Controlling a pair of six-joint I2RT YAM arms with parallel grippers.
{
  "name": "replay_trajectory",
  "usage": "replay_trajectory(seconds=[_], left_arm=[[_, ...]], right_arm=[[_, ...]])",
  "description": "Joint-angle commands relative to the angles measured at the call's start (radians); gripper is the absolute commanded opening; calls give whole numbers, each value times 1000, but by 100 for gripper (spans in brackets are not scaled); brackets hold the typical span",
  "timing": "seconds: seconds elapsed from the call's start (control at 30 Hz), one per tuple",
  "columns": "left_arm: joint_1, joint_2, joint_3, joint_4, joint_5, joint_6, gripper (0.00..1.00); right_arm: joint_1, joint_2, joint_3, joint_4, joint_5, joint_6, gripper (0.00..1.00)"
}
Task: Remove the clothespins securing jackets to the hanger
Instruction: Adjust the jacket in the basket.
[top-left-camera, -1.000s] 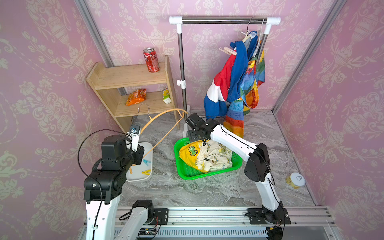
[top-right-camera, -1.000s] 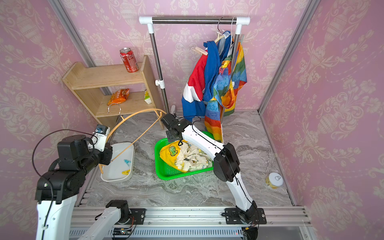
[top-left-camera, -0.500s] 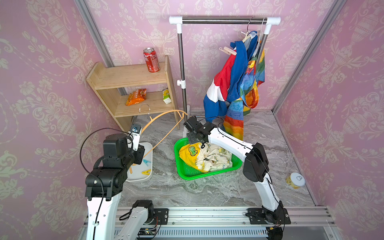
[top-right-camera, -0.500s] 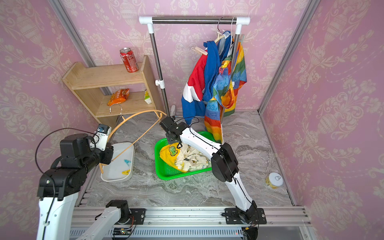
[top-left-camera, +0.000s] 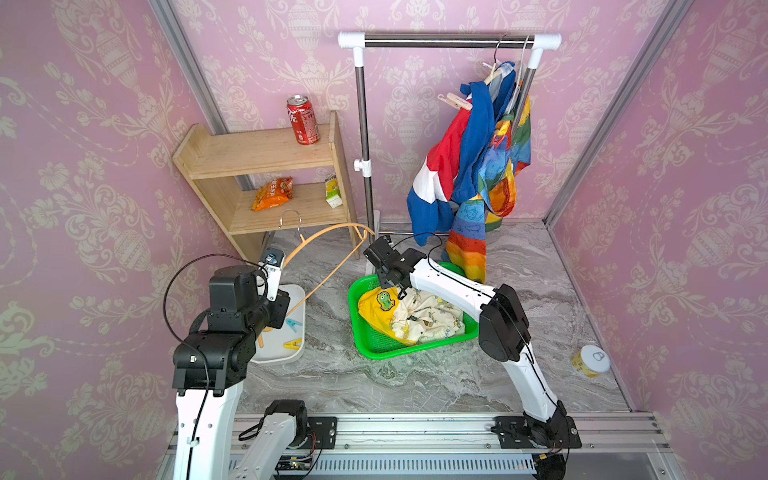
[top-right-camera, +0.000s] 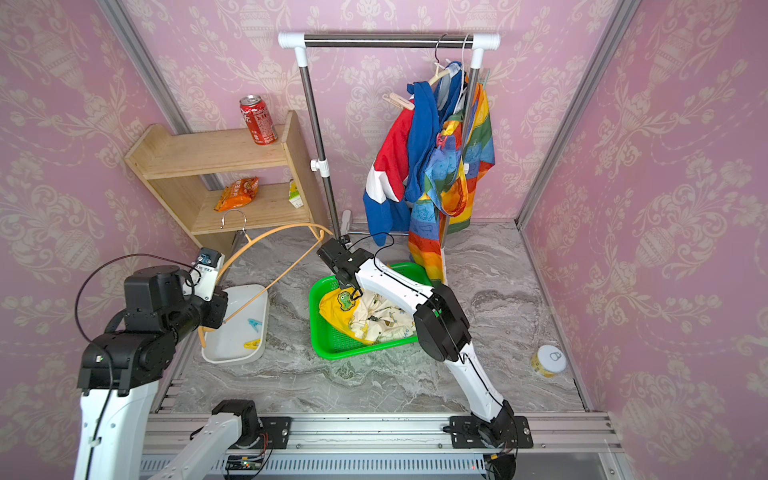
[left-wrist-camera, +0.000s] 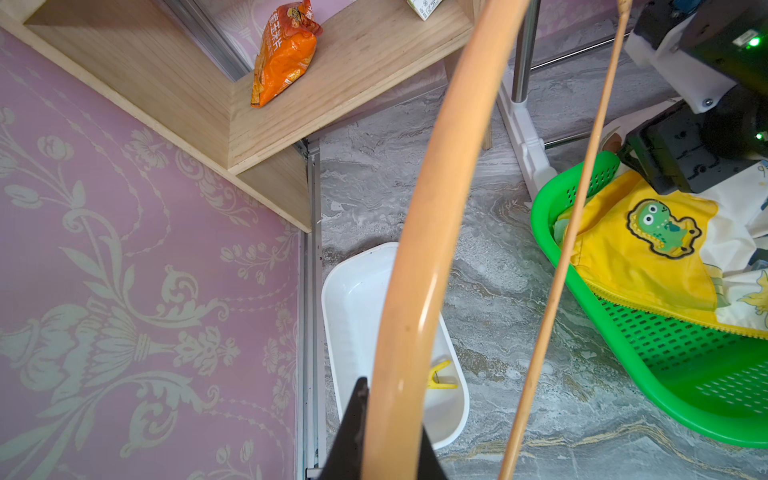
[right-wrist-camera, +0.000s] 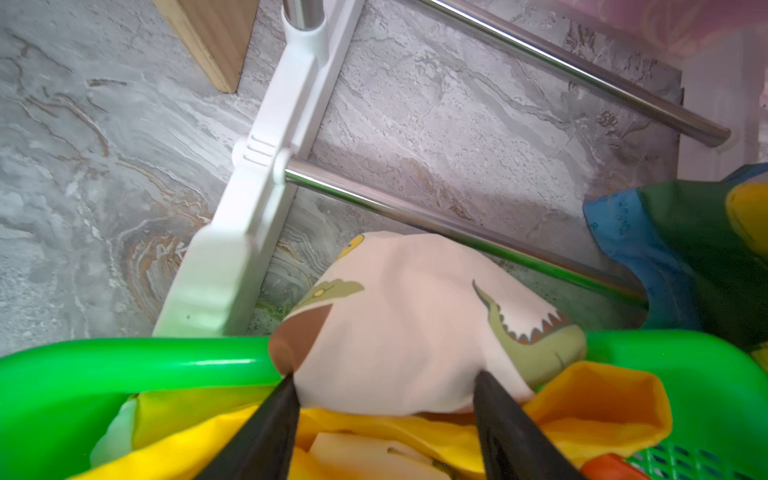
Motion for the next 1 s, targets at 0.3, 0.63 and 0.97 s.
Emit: replay_trajectory(seconds=[0.3,0.63,0.97], left_arm=[[2,7,11,9,-28,41,0],[2,17,18,7,-27,57,0],[2,22,16,13,-25,58,0]], right_arm=[[-2,47,-6,-30,23,37,34],[-12,82,38,-60,45,57,0],[-14,-63,-67,-12,66,59,0]])
